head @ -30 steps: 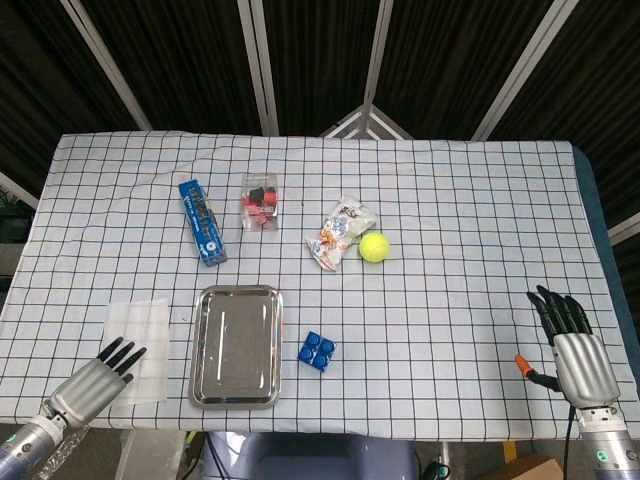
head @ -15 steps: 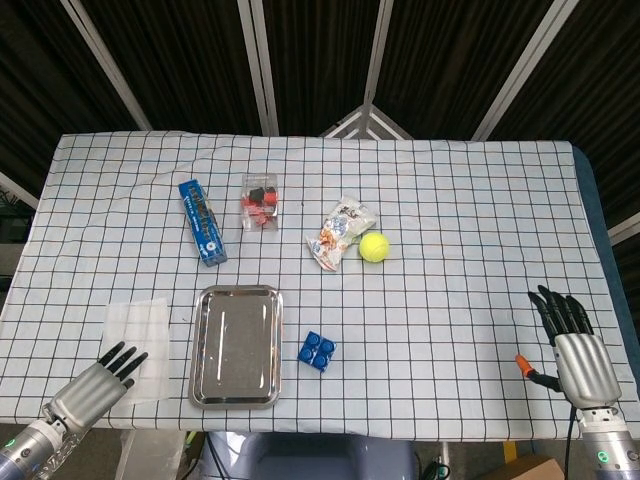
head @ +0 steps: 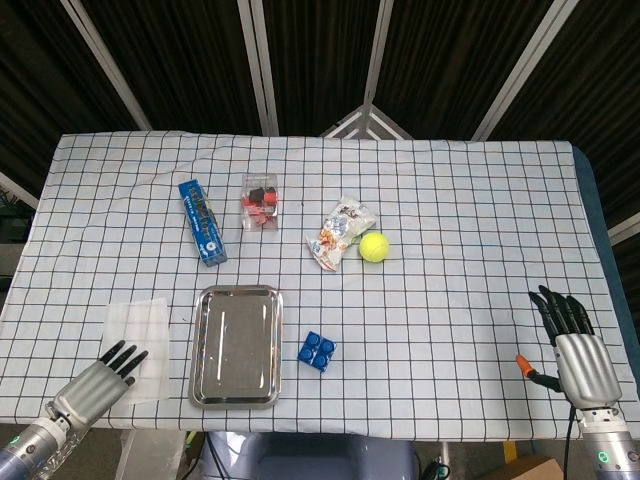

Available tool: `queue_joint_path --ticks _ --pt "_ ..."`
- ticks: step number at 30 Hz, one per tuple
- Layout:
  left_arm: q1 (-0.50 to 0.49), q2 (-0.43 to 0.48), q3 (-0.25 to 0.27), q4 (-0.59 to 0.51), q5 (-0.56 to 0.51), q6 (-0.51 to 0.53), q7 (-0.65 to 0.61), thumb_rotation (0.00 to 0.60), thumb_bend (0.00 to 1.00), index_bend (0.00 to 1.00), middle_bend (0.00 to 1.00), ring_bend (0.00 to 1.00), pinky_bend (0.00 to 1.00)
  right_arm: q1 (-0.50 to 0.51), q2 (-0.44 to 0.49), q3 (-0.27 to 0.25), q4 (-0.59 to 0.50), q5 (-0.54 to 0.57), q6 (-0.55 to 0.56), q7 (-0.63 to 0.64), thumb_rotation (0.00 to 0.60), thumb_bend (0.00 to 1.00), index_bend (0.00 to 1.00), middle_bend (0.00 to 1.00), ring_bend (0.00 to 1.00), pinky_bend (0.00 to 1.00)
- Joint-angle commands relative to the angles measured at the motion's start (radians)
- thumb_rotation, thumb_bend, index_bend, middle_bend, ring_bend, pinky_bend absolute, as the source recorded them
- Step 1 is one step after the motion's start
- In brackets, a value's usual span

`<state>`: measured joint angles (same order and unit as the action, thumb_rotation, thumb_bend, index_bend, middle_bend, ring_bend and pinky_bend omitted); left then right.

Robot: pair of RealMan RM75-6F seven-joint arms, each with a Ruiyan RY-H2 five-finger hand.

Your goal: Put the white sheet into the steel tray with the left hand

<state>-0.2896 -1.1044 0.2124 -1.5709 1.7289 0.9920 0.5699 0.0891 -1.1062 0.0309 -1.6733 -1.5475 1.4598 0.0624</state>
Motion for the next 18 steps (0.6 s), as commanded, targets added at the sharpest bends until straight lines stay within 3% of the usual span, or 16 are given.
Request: queue_joint_path --ticks 1,8,18 --pt "0.001 -0.007 -0.003 0.003 -0.009 0.000 -0.004 0.600 0.42 0.46 0.00 0.00 0.00 -0.001 0.001 0.000 0.000 -0.001 0.001 0.001 0.600 0.31 0.00 0.00 0.00 0.00" --pt "0.007 -0.027 0.003 0.007 0.003 0.024 -0.015 0.600 0.54 0.56 0.00 0.00 0.00 -0.003 0.001 -0.003 -0.004 -0.001 0.001 -0.002 0.600 0.31 0.00 0.00 0.00 0.00" --pt "0.018 -0.038 0.002 0.036 0.021 0.083 -0.059 0.600 0.58 0.58 0.00 0.00 0.00 0.000 0.003 -0.002 -0.006 0.004 -0.008 -0.001 0.600 0.31 0.00 0.00 0.00 0.00"
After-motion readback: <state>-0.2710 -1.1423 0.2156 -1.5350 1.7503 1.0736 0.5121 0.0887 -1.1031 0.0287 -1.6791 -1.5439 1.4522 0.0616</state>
